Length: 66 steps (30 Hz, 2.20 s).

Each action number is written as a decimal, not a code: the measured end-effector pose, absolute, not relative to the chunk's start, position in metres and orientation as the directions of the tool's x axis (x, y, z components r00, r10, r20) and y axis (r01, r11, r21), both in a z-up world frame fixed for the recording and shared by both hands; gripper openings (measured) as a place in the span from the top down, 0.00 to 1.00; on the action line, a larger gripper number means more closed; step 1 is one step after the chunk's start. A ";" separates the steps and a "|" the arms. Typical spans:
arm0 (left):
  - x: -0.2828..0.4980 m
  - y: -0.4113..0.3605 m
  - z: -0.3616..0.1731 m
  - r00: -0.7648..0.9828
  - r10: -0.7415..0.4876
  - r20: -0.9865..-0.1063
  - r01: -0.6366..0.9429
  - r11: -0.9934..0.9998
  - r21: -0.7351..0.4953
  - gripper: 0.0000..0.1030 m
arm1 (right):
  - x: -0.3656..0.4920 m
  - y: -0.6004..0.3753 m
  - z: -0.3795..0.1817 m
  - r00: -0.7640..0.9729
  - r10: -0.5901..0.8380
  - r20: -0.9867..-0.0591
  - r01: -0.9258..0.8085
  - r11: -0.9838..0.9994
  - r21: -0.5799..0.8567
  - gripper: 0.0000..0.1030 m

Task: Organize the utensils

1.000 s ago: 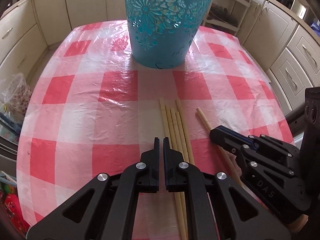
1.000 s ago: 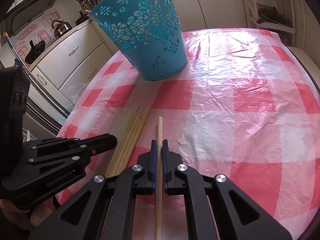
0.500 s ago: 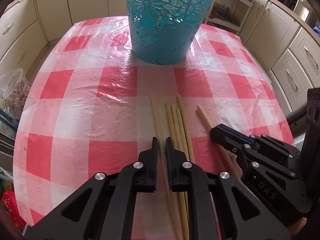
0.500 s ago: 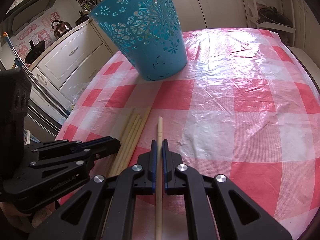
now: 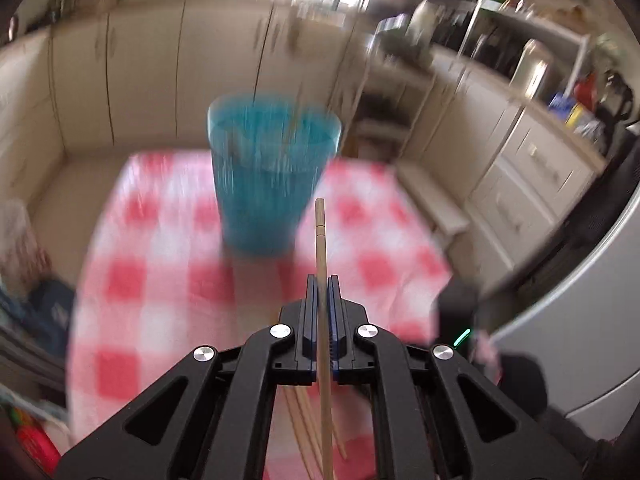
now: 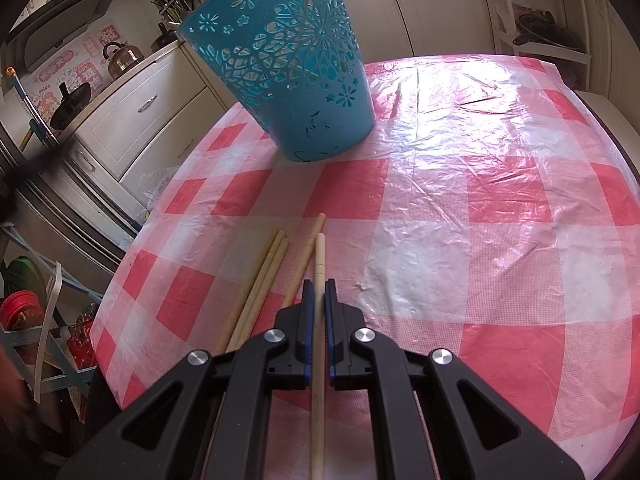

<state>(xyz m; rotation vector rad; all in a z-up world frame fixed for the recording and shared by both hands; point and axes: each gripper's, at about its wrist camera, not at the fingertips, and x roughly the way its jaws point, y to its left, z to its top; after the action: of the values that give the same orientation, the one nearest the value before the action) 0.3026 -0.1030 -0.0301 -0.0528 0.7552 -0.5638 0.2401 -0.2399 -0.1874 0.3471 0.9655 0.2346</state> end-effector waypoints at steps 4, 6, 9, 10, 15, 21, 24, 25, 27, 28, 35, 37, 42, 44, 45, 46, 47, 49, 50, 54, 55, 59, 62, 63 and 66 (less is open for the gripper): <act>0.344 -0.096 0.053 0.788 -0.478 -0.388 0.434 0.878 -0.200 0.96 | 0.240 -0.240 -0.187 0.551 0.345 -0.760 -0.041 0.920 0.389 0.94; 0.376 -0.099 0.064 0.832 -0.465 -0.303 0.413 0.883 -0.223 0.95 | 0.241 -0.240 -0.187 0.550 0.347 -0.759 -0.040 0.919 0.391 0.94; 0.422 -0.109 0.056 0.880 -0.398 -0.260 0.341 0.910 -0.236 0.95 | 0.241 -0.241 -0.187 0.550 0.350 -0.758 -0.040 0.918 0.394 0.94; 0.435 -0.114 0.048 0.895 -0.367 -0.256 0.311 0.921 -0.232 0.95 | 0.241 -0.241 -0.187 0.550 0.351 -0.758 -0.040 0.918 0.395 0.94; 0.460 -0.130 0.011 0.898 -0.313 -0.310 0.253 0.942 -0.220 0.95 | 0.241 -0.242 -0.188 0.547 0.359 -0.756 -0.039 0.913 0.405 0.94; 0.458 -0.128 -0.029 0.854 -0.299 -0.425 0.248 0.953 -0.174 0.95 | 0.241 -0.243 -0.188 0.546 0.366 -0.754 -0.040 0.910 0.413 0.94; 0.444 -0.116 -0.035 0.818 -0.315 -0.481 0.259 0.949 -0.180 0.81 | 0.241 -0.244 -0.188 0.547 0.370 -0.751 -0.040 0.908 0.418 0.94; 0.434 -0.112 -0.033 0.803 -0.325 -0.500 0.269 0.945 -0.184 0.73 | 0.241 -0.244 -0.188 0.547 0.370 -0.750 -0.040 0.907 0.419 0.94; 0.401 -0.099 -0.019 0.780 -0.368 -0.506 0.311 0.930 -0.197 0.58 | 0.240 -0.244 -0.188 0.549 0.371 -0.749 -0.040 0.907 0.420 0.94; 0.382 -0.091 -0.010 0.780 -0.382 -0.496 0.331 0.924 -0.191 0.52 | 0.240 -0.244 -0.188 0.550 0.370 -0.749 -0.040 0.907 0.418 0.94; 0.227 0.000 0.093 0.570 -0.732 -0.373 0.652 0.680 -0.337 0.23 | 0.239 -0.240 -0.186 0.556 0.348 -0.755 -0.045 0.919 0.391 0.94; 0.183 0.032 0.122 0.524 -0.792 -0.314 0.727 0.608 -0.319 0.16 | 0.239 -0.240 -0.186 0.556 0.348 -0.755 -0.045 0.919 0.391 0.94; 0.095 0.092 0.171 0.394 -0.898 -0.197 0.853 0.437 -0.285 0.11 | 0.239 -0.238 -0.187 0.557 0.341 -0.757 -0.046 0.923 0.383 0.94; 0.068 0.104 0.180 0.336 -0.927 -0.169 0.891 0.371 -0.260 0.10 | 0.239 -0.238 -0.187 0.557 0.342 -0.757 -0.045 0.923 0.383 0.94; 0.058 0.110 0.182 0.312 -0.937 -0.156 0.906 0.343 -0.248 0.10 | 0.239 -0.238 -0.187 0.558 0.341 -0.757 -0.046 0.923 0.382 0.94; 0.046 0.116 0.183 0.282 -0.949 -0.143 0.921 0.309 -0.238 0.09 | 0.239 -0.238 -0.186 0.558 0.340 -0.757 -0.046 0.923 0.381 0.94; 0.039 0.119 0.185 0.261 -0.956 -0.135 0.929 0.287 -0.233 0.09 | 0.239 -0.238 -0.186 0.559 0.339 -0.757 -0.046 0.924 0.379 0.94; 0.024 0.128 0.186 0.234 -0.965 -0.117 0.941 0.255 -0.222 0.09 | 0.239 -0.238 -0.186 0.560 0.335 -0.758 -0.045 0.926 0.376 0.94; 0.017 0.134 0.186 0.222 -0.969 -0.108 0.945 0.241 -0.220 0.09 | 0.238 -0.238 -0.186 0.560 0.333 -0.759 -0.044 0.927 0.374 0.94; 0.002 0.149 0.190 0.183 -0.981 -0.065 0.959 0.192 -0.207 0.09 | 0.239 -0.237 -0.186 0.560 0.323 -0.763 -0.041 0.931 0.363 0.94; -0.002 0.153 0.192 0.173 -0.984 -0.052 0.963 0.180 -0.199 0.09 | 0.239 -0.236 -0.186 0.561 0.318 -0.765 -0.041 0.933 0.358 0.94; -0.009 0.163 0.198 0.163 -0.986 -0.034 0.968 0.166 -0.189 0.09 | 0.239 -0.233 -0.185 0.562 0.303 -0.770 -0.044 0.940 0.338 0.94; -0.003 0.163 0.203 0.133 -0.991 -0.032 0.968 0.136 -0.212 0.09 | 0.239 -0.234 -0.186 0.562 0.311 -0.766 -0.042 0.936 0.349 0.94; -0.002 0.162 0.205 0.122 -0.992 -0.029 0.968 0.125 -0.219 0.08 | 0.239 -0.235 -0.186 0.562 0.316 -0.764 -0.041 0.934 0.355 0.94; 0.001 0.156 0.214 0.099 -0.994 -0.038 0.972 0.105 -0.209 0.08 | 0.239 -0.237 -0.187 0.563 0.323 -0.761 -0.040 0.930 0.365 0.94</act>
<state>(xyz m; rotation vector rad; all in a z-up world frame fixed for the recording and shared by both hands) 0.0011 0.1564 0.2144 -0.1434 0.1853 -1.4613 0.2390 -0.2368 -0.1867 0.3248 0.9531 0.2180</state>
